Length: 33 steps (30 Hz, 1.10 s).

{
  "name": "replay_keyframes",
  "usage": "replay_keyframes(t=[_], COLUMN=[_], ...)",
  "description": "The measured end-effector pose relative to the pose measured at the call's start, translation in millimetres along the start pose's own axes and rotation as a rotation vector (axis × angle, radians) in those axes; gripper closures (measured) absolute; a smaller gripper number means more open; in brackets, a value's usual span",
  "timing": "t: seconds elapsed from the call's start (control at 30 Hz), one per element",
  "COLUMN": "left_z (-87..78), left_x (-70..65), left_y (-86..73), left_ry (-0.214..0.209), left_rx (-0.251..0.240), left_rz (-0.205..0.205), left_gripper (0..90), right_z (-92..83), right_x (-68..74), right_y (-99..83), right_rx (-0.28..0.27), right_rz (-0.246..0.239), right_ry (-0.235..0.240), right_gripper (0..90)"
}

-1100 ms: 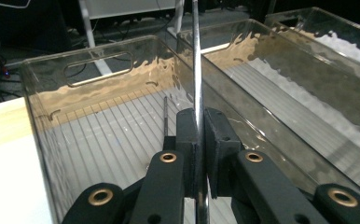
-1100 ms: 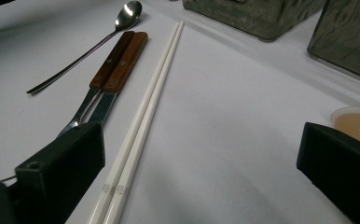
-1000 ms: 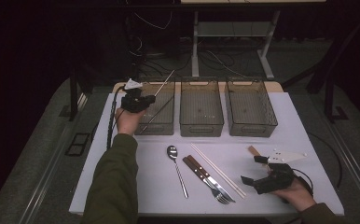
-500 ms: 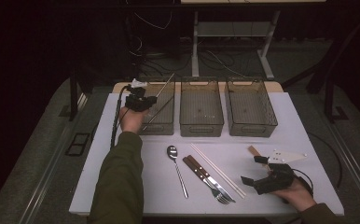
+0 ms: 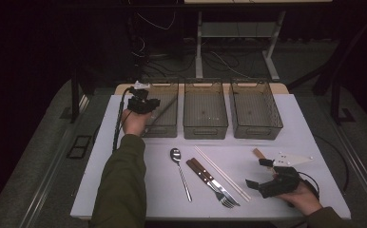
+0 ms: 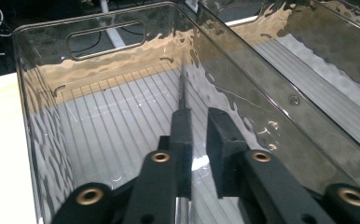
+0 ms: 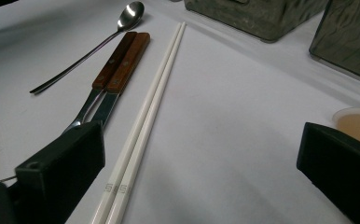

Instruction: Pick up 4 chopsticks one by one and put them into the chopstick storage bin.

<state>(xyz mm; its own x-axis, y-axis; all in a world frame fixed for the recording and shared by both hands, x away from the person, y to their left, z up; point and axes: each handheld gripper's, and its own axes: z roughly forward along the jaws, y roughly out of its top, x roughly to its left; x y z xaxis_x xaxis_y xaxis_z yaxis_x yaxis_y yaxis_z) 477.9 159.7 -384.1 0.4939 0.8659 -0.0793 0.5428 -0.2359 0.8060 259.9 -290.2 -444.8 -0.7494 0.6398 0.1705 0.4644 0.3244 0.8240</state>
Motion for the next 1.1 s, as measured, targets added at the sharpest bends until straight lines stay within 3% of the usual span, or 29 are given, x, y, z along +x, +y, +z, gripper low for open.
replay_keyframes(t=[0.2, 0.43, 0.53, 0.63, 0.73, 0.87, 0.97, 1.1], left_z=[-2.0, -13.5, -22.8, -33.6, -44.7, -55.8, -63.7, -74.2], left_x=[-2.7, -8.8, -12.1, -15.7, -23.5, -37.2, -45.0, -54.7], left_y=[0.0, -4.0, -8.8, -14.5, -22.2, -29.2, -33.3, -40.3], left_ry=[-0.007, -0.068, -0.078, -0.115, -0.118, -0.097, -0.131, -0.189], left_rx=[0.000, -0.010, -0.014, -0.024, -0.045, -0.010, -0.004, -0.031], left_rz=[0.022, 0.044, 0.056, 0.060, 0.084, 0.141, 0.125, 0.118], left_gripper=[65.7, 47.3, 39.2, 32.9, 26.4, 20.8, 19.4, 13.4], right_z=[0.1, 0.3, 0.4, 0.7, 1.0, 1.1, 1.1, 1.2], right_x=[0.0, 0.1, 0.1, -0.1, -0.1, -0.1, 0.0, -0.1], right_y=[0.0, -0.2, -0.2, -0.3, -0.4, -0.3, -0.3, -0.4], right_rx=[0.000, 0.006, 0.008, 0.007, 0.008, 0.010, 0.010, 0.011], right_rz=[0.000, 0.003, 0.006, 0.006, 0.005, 0.005, 0.005, 0.008], right_ry=[0.000, -0.002, -0.002, -0.002, -0.004, -0.006, -0.008, -0.009], right_gripper=[1.1, 1.1, 1.1, 1.1, 1.1, 1.1, 1.1, 1.1])
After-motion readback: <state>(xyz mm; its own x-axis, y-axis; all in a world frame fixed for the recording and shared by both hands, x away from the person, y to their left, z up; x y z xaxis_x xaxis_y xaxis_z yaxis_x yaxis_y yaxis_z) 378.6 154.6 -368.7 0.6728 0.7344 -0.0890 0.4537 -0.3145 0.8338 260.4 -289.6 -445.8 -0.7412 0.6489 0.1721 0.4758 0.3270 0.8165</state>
